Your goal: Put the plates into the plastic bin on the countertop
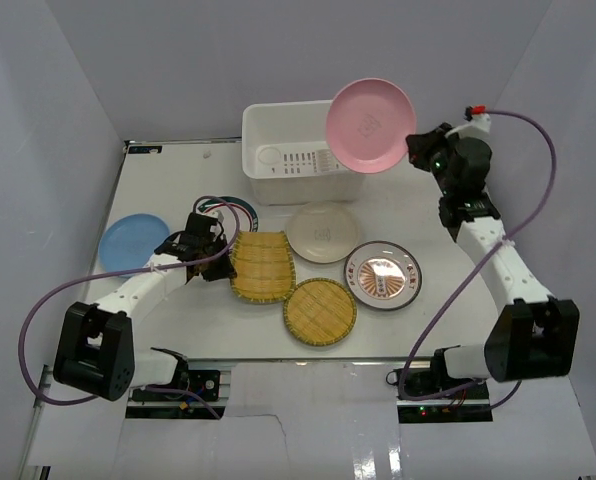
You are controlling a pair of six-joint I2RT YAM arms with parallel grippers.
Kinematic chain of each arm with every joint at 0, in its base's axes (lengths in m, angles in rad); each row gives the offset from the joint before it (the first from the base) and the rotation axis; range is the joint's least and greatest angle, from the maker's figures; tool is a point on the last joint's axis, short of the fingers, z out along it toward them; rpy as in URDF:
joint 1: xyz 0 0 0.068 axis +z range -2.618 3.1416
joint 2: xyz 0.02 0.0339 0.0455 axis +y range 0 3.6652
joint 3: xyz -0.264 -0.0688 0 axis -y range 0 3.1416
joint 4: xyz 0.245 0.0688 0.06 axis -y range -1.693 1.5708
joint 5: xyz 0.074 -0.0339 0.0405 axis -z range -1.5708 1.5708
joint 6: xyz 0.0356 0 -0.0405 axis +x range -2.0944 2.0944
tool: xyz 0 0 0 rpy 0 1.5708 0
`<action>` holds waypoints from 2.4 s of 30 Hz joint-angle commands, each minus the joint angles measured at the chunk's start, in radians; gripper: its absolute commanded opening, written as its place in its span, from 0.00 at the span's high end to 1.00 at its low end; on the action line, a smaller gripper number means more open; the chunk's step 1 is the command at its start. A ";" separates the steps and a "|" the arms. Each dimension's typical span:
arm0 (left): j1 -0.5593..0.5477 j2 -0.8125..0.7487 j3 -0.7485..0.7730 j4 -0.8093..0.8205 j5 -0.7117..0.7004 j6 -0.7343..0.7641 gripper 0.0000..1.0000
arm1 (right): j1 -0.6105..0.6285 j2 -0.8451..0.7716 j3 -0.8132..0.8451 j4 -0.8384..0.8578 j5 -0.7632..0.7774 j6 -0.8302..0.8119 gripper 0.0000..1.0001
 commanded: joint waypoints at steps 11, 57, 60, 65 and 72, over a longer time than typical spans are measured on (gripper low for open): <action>0.004 -0.300 0.103 -0.108 0.162 0.007 1.00 | 0.263 0.715 0.808 -0.351 0.128 -0.292 0.86; -0.001 0.397 0.940 0.329 0.180 -0.193 0.10 | 0.119 -0.609 -0.783 -0.549 0.290 0.123 0.15; -0.004 0.185 0.551 0.415 0.161 -0.232 0.11 | 0.105 -0.615 -0.826 -0.490 0.259 0.137 0.27; -0.004 -0.193 0.179 0.262 -0.014 -0.208 0.13 | 0.064 -0.583 -0.889 -0.359 0.193 0.146 0.40; 0.008 -0.426 -0.123 0.043 -0.240 -0.307 0.13 | 0.018 -0.489 -0.955 -0.186 0.116 0.201 0.61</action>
